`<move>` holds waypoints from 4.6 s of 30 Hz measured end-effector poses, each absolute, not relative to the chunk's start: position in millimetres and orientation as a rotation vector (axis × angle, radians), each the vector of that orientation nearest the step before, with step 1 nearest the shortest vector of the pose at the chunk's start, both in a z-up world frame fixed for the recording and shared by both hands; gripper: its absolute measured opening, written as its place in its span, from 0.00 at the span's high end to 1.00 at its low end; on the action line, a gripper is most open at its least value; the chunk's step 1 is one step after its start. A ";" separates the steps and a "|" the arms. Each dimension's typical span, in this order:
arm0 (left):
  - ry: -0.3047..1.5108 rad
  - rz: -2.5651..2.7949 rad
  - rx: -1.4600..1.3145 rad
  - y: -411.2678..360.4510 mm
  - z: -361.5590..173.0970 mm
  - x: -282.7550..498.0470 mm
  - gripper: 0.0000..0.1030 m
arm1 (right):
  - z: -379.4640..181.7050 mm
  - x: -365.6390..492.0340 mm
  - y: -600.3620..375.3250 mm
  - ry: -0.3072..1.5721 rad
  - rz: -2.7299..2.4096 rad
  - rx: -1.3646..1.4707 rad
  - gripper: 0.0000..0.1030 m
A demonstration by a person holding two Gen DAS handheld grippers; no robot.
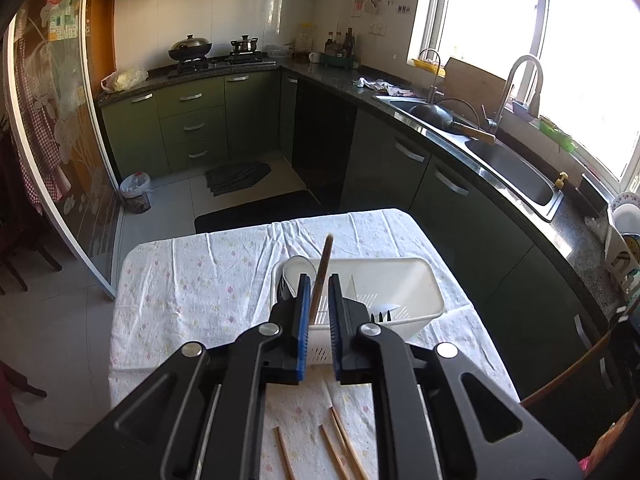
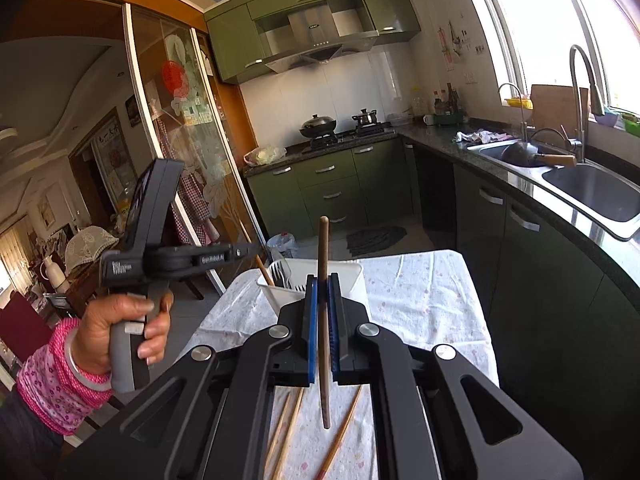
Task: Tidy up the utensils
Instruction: 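Open the left gripper to drop its chopstick into the caddy, then open the right gripper to drop its chopstick into the caddy, then close the left gripper on a chopstick while the right gripper closes on another chopstick, then lift both chopsticks and carry them over the white caddy with both grippers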
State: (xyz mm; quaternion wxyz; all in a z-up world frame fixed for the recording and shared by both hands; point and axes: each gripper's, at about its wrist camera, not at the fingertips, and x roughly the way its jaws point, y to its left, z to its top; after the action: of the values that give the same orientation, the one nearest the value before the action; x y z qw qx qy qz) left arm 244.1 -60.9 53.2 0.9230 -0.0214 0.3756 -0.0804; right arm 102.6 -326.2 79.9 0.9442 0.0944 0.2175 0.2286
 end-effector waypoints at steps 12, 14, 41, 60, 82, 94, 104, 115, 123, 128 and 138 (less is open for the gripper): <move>0.781 -0.243 -0.024 -51.8 31.3 166.2 0.81 | 164.3 162.7 -295.7 0.235 0.364 0.178 0.94; 0.815 -0.252 -0.029 -49.7 20.5 158.9 0.80 | 156.1 184.5 -287.0 0.265 0.349 0.174 0.94; 1.299 -0.159 -0.137 -22.4 -123.8 172.3 0.52 | 33.4 133.9 -300.5 0.501 0.433 0.152 0.78; 1.323 -0.142 -0.067 -55.2 -142.6 186.5 0.94 | -97.3 128.5 -282.4 0.880 0.348 0.005 0.56; 1.186 -0.187 -0.092 -13.8 -94.0 160.2 0.95 | -163.6 172.8 -233.8 1.078 0.304 -0.069 0.93; 1.095 -0.218 -0.087 -13.7 -56.3 145.1 0.95 | -92.4 139.8 -280.8 0.882 0.406 0.130 0.93; 1.023 -0.248 -0.083 -17.3 -22.9 131.2 0.95 | -42.0 93.6 -294.3 0.753 0.446 0.138 0.93; 0.916 -0.272 -0.064 -22.8 25.8 122.7 0.95 | -5.3 71.5 -298.1 0.661 0.459 0.138 0.93; 0.738 -0.275 -0.062 -27.9 108.0 140.7 0.95 | -10.1 72.4 -304.4 0.672 0.452 0.145 0.93; 0.626 -0.255 -0.061 -36.5 152.1 158.8 0.95 | -10.8 75.2 -309.5 0.671 0.446 0.150 0.93; 0.528 -0.204 -0.044 -58.2 170.7 207.8 0.95 | 10.9 72.3 -313.2 0.631 0.439 0.132 0.93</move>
State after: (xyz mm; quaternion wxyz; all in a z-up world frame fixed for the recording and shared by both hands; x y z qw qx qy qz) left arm 207.8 -58.2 170.7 0.9599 -0.0219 0.2606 -0.1008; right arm 72.3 -313.2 10.9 0.9248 0.0645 0.3077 0.2141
